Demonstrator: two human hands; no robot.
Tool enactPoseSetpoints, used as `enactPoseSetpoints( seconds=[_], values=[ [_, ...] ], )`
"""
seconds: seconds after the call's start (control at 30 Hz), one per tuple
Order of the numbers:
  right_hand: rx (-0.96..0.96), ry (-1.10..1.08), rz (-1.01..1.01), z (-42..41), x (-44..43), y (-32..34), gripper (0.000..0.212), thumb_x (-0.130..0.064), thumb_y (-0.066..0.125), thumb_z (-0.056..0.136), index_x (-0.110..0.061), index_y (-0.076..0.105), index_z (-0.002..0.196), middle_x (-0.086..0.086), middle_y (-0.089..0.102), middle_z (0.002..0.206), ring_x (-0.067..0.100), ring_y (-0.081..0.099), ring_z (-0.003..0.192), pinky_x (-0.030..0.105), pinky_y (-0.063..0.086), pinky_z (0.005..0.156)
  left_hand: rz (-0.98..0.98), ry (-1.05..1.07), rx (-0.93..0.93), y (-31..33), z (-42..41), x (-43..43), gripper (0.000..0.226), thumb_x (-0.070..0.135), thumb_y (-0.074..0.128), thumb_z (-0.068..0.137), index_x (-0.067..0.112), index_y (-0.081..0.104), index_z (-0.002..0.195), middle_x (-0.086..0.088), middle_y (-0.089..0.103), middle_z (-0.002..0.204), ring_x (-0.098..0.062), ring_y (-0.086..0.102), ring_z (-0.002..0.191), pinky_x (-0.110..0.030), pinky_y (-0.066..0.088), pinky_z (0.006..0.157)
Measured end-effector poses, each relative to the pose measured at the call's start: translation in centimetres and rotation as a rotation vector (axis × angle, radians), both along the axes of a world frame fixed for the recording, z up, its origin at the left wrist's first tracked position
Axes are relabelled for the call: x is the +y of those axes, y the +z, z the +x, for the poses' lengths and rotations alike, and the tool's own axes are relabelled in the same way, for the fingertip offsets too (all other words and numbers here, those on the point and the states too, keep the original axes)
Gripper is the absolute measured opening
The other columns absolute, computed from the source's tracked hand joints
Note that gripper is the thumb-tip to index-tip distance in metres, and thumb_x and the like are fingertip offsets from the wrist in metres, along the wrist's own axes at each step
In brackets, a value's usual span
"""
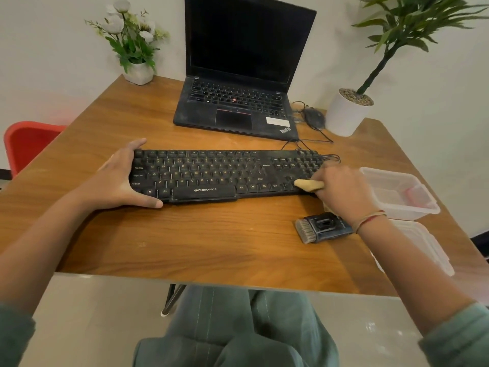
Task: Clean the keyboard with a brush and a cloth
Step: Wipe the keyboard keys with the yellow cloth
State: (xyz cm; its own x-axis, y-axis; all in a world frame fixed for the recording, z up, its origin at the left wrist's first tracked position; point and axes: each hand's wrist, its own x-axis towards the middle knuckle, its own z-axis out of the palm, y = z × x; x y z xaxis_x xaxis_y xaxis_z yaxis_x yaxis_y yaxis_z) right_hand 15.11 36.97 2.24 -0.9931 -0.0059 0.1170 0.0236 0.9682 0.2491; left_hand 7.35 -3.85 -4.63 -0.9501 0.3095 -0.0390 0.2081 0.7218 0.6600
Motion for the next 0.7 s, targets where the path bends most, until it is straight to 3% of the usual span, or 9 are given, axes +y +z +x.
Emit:
enactPoseSetpoints(
  seconds=[0.13, 0.33, 0.4, 0.53, 0.7],
  values=[
    [-0.072, 0.022, 0.029, -0.2, -0.7, 0.0, 0.017, -0.022, 0.058, 0.09, -0.03, 0.068, 0.102, -0.005, 0.058, 0.097, 0.019, 0.06, 0.086, 0.027, 0.039, 0.061, -0.002, 0.001, 0.015, -0.2, -0.1, -0.1, 0.14, 0.073, 0.076, 0.029, 0.042, 0.009, 0.148, -0.002, 0.026, 0.153, -0.024, 0.029, 0.139, -0.048, 0.027, 0.114],
    [-0.117, 0.065, 0.065, -0.2, -0.9, 0.0, 0.016, -0.026, 0.055, 0.092, -0.027, 0.066, 0.103, -0.007, 0.046, 0.094, 0.015, 0.046, 0.074, 0.023, 0.029, 0.053, 0.004, -0.008, 0.009, -0.3, -0.3, -0.3, 0.133, 0.074, 0.077, 0.028, 0.053, 0.007, 0.139, -0.002, 0.028, 0.151, -0.026, 0.03, 0.138, -0.05, 0.027, 0.114],
    [-0.107, 0.1, 0.047, 0.0, -1.6, -0.4, 0.017, -0.03, 0.055, 0.092, -0.027, 0.067, 0.104, -0.007, 0.047, 0.094, 0.015, 0.051, 0.075, 0.022, 0.022, 0.048, -0.002, -0.005, 0.011, -0.4, -0.3, -0.3, 0.131, 0.074, 0.076, 0.028, 0.056, 0.005, 0.136, -0.003, 0.027, 0.152, -0.026, 0.029, 0.138, -0.051, 0.025, 0.115],
    [-0.079, 0.161, 0.005, 0.0, -3.4, -0.8, 0.02, -0.026, 0.054, 0.093, -0.025, 0.068, 0.108, -0.003, 0.054, 0.107, 0.018, 0.06, 0.086, 0.025, 0.034, 0.058, -0.002, -0.017, 0.009, -0.2, -0.3, -0.3, 0.129, 0.074, 0.076, 0.028, 0.056, 0.003, 0.133, -0.003, 0.026, 0.152, -0.026, 0.03, 0.138, -0.052, 0.026, 0.114],
    [-0.095, 0.222, -0.053, -0.5, -5.1, -1.0, 0.019, -0.028, 0.056, 0.09, -0.023, 0.069, 0.102, -0.004, 0.055, 0.104, 0.018, 0.06, 0.086, 0.026, 0.038, 0.061, 0.015, -0.022, -0.001, -0.1, -0.3, -0.3, 0.13, 0.071, 0.077, 0.027, 0.054, 0.004, 0.134, -0.002, 0.025, 0.152, -0.025, 0.03, 0.137, -0.049, 0.028, 0.113]
  ],
)
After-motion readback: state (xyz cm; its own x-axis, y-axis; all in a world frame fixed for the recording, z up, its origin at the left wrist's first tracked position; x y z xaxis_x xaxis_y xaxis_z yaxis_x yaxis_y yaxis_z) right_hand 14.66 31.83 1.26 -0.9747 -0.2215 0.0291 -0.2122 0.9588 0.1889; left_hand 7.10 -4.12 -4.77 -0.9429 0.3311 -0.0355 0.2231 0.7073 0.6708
